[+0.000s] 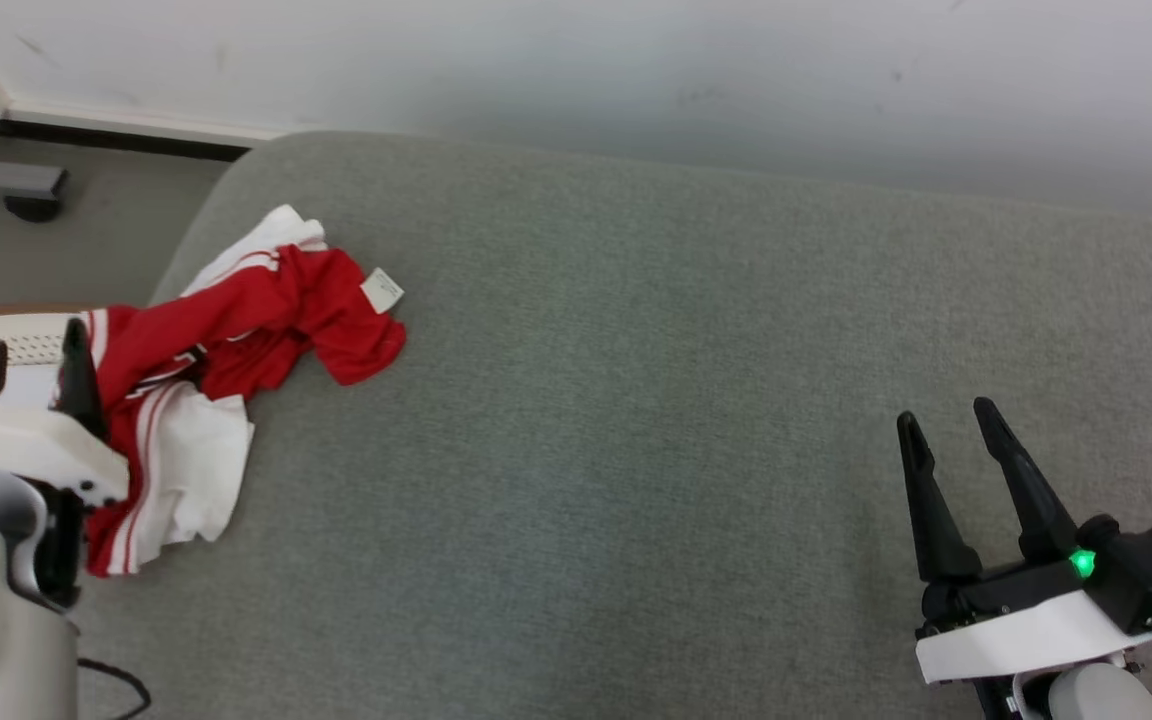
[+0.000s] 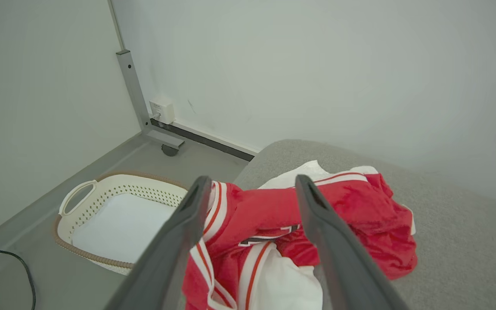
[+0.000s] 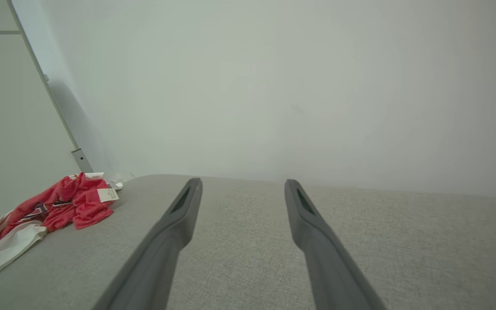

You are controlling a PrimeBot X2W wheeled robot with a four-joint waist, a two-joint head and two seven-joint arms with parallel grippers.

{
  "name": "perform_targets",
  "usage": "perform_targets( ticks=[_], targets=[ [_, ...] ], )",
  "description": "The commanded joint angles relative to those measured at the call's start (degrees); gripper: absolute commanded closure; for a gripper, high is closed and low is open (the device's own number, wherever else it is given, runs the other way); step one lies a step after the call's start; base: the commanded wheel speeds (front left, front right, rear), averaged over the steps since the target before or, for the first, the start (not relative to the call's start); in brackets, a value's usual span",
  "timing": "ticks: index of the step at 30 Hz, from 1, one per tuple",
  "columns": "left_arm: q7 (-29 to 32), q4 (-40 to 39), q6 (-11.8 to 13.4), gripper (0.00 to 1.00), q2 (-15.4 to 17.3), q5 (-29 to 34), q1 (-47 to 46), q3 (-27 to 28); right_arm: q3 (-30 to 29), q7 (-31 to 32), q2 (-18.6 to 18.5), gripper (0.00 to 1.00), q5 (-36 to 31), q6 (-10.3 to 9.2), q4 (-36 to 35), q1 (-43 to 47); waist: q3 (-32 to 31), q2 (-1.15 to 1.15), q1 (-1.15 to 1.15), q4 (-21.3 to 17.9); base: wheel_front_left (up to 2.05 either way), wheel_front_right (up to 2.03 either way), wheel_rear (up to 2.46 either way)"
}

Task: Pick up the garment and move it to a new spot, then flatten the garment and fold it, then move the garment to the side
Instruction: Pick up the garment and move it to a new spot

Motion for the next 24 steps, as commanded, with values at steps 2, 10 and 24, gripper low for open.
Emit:
perform_targets(
  ticks=[2, 10, 24],
  targets=[
    [-0.3, 3.0, -0.2, 0.00, 1.3, -1.3, -3.9, 0.6, 0.0, 0.1, -0.2, 0.00, -0.4, -0.13, -0.5, -2.0, 4.7, 0.00, -0.01, -4.2, 0.00, 0.00, 0.00],
    [2.0, 10.6, -0.6, 0.00, 4.8, -2.9, -11.8, 1.2, 0.4, 0.1, 0.4, 0.00, -0.5, -0.13, -2.0, -5.4, 9.5, 0.00, -0.01, -9.2, 0.00, 0.00, 0.00],
    [17.2, 26.5, -1.5, 0.00, 6.6, -5.4, -15.7, -2.1, 0.8, 0.1, 2.0, 0.00, 0.2, -0.13, -3.6, -6.1, 11.5, 0.00, -0.01, -14.6, 0.00, 0.00, 0.00]
  ],
)
